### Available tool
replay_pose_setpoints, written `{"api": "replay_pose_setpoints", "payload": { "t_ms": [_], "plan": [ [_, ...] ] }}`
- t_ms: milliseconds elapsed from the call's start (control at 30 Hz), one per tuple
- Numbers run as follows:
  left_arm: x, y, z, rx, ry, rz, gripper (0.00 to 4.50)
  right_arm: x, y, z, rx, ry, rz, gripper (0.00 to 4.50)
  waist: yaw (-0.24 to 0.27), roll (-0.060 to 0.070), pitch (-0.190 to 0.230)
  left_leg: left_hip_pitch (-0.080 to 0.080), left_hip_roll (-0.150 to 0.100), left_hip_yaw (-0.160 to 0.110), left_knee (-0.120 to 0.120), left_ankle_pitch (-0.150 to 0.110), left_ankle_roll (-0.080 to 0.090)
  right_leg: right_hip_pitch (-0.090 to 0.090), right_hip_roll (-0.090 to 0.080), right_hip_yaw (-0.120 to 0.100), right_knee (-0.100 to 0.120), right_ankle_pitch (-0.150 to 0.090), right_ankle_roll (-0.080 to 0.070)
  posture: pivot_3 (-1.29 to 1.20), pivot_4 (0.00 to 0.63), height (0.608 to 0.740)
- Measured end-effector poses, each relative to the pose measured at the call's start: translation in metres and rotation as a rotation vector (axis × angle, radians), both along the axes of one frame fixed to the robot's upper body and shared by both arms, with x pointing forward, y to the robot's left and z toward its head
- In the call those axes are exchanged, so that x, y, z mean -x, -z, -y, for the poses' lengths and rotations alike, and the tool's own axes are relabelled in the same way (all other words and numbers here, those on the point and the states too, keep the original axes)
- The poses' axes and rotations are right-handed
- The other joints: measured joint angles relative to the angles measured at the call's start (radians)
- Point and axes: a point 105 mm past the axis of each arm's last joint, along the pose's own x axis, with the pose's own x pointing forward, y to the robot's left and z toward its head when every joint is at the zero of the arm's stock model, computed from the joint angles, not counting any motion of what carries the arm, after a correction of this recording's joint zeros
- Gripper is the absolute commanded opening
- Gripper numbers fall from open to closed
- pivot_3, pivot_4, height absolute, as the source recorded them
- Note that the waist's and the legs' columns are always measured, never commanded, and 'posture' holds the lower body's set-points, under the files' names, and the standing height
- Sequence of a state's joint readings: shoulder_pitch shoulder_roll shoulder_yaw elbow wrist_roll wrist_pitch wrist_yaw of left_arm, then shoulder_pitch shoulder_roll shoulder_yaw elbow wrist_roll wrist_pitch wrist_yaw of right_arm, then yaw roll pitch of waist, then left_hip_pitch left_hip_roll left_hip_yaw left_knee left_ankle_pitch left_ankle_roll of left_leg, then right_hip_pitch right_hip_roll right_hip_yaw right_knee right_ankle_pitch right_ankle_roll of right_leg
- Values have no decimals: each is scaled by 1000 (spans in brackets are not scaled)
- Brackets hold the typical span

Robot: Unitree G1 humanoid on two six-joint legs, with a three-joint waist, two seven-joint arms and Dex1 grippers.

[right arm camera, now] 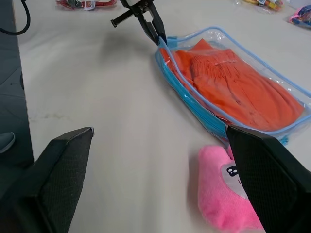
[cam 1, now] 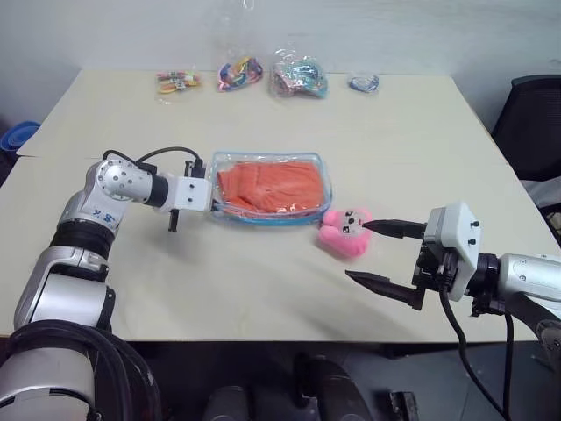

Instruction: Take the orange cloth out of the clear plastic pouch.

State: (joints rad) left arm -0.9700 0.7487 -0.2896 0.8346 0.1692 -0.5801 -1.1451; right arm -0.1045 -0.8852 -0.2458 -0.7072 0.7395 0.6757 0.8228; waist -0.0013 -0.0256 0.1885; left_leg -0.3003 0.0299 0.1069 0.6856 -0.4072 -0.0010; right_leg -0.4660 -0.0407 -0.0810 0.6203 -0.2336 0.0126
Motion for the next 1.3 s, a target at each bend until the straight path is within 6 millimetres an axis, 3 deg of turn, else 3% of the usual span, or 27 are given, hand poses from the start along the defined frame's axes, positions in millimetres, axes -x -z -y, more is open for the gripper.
{"api": "replay_pose_setpoints", "payload": {
  "t_ms": [167,333,667,767,1000,1067,1133,1300],
  "plan": [
    [30,7,3,-2,99,-12,30,7,2,1,19,-57,-37,4500,1,0,0,0,0,0,0,0,0,0,0,1,0,0,0,0,150,740],
    [59,12,-11,-45,100,-19,30,21,8,9,55,-115,-114,4500,2,0,0,1,0,0,1,0,0,1,-1,1,0,0,0,0,150,740],
    [63,11,-11,-19,63,18,30,18,3,12,54,-132,-93,4500,3,0,0,1,0,2,1,-1,1,3,0,4,-2,0,0,0,150,740],
    [62,12,-11,-2,45,9,618,15,1,11,58,-127,-80,4500,4,0,0,1,0,2,1,-1,1,2,0,3,-1,0,0,0,150,740],
    [80,12,-22,83,-43,-97,2703,11,8,13,33,-77,-91,4500,1,0,0,1,0,2,1,-1,1,2,0,4,-2,0,0,0,150,740],
    [96,4,-28,181,-126,-236,3284,7,10,15,-3,-36,-94,4500,-3,-1,0,1,1,3,1,-1,0,2,0,5,-1,-1,0,0,150,740],
    [111,-11,-27,285,-173,-376,3284,-1,11,23,-45,30,-96,4500,-2,-1,0,1,1,3,1,-1,0,2,0,6,-1,-1,0,0,150,740],
    [132,-87,8,581,-71,-550,3284,-28,16,41,-201,252,-122,4500,12,-1,0,1,-1,2,1,0,-1,4,0,7,-1,-1,0,0,150,740]
  ]
}}
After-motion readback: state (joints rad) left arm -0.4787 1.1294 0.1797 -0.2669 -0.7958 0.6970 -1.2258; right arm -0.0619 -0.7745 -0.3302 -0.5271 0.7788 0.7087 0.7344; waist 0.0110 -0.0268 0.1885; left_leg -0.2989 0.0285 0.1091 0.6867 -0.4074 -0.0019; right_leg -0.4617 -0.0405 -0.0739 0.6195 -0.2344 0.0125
